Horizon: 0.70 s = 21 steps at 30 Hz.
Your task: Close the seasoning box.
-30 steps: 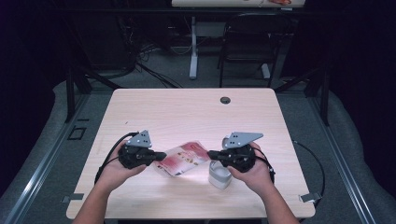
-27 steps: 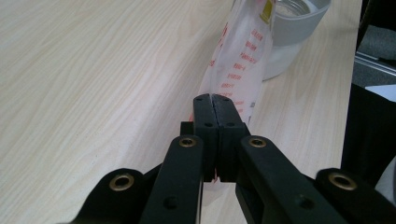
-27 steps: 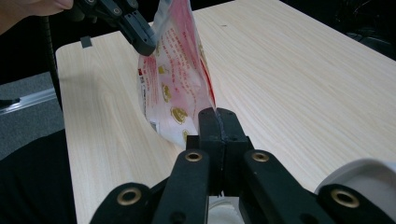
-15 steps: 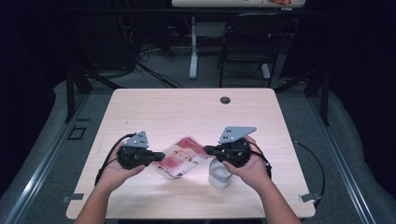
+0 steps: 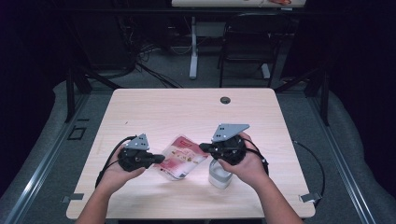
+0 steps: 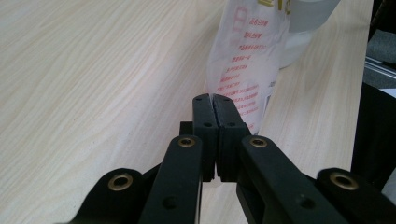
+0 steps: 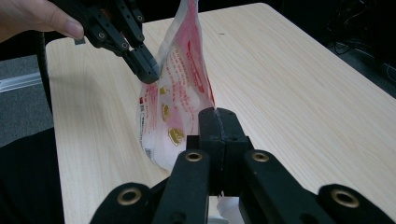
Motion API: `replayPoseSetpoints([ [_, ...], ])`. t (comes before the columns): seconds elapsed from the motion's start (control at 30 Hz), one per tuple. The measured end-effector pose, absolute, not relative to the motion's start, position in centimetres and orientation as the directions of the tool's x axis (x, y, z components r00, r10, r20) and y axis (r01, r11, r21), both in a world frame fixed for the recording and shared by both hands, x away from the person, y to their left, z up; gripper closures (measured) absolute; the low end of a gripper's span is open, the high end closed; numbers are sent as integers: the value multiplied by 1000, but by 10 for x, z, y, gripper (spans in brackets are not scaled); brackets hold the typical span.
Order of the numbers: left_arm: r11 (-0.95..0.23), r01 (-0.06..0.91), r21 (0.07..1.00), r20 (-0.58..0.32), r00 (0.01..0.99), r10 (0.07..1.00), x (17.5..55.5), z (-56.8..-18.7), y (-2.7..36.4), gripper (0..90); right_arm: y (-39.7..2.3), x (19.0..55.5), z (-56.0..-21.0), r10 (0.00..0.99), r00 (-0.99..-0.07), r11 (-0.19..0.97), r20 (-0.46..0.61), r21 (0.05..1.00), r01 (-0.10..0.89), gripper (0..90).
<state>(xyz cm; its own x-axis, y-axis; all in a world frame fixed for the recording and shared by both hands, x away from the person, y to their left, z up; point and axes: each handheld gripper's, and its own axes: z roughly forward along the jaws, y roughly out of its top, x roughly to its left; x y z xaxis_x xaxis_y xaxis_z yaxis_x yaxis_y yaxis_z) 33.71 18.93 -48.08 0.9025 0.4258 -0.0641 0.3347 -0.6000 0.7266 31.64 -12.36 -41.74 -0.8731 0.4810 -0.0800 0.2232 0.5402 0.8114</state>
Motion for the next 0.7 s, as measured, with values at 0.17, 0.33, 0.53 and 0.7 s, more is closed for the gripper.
replayPoseSetpoints([
  [0.17, -597, 340, 726, -59, 897, 439, 337, -482, 190, 894, -119, 318, -414, 480, -873, 542, -91, 813, 214, 900],
  [0.33, -592, 347, 727, -60, 891, 449, 338, -483, 192, 895, -116, 319, -413, 478, -872, 548, -101, 810, 207, 900],
  [0.53, -581, 355, 732, -61, 884, 464, 341, -484, 192, 895, -113, 320, -411, 473, -874, 552, -110, 811, 196, 900],
  [0.7, -577, 357, 734, -51, 877, 478, 344, -487, 189, 896, -112, 324, -413, 483, -868, 552, -114, 810, 200, 900],
])
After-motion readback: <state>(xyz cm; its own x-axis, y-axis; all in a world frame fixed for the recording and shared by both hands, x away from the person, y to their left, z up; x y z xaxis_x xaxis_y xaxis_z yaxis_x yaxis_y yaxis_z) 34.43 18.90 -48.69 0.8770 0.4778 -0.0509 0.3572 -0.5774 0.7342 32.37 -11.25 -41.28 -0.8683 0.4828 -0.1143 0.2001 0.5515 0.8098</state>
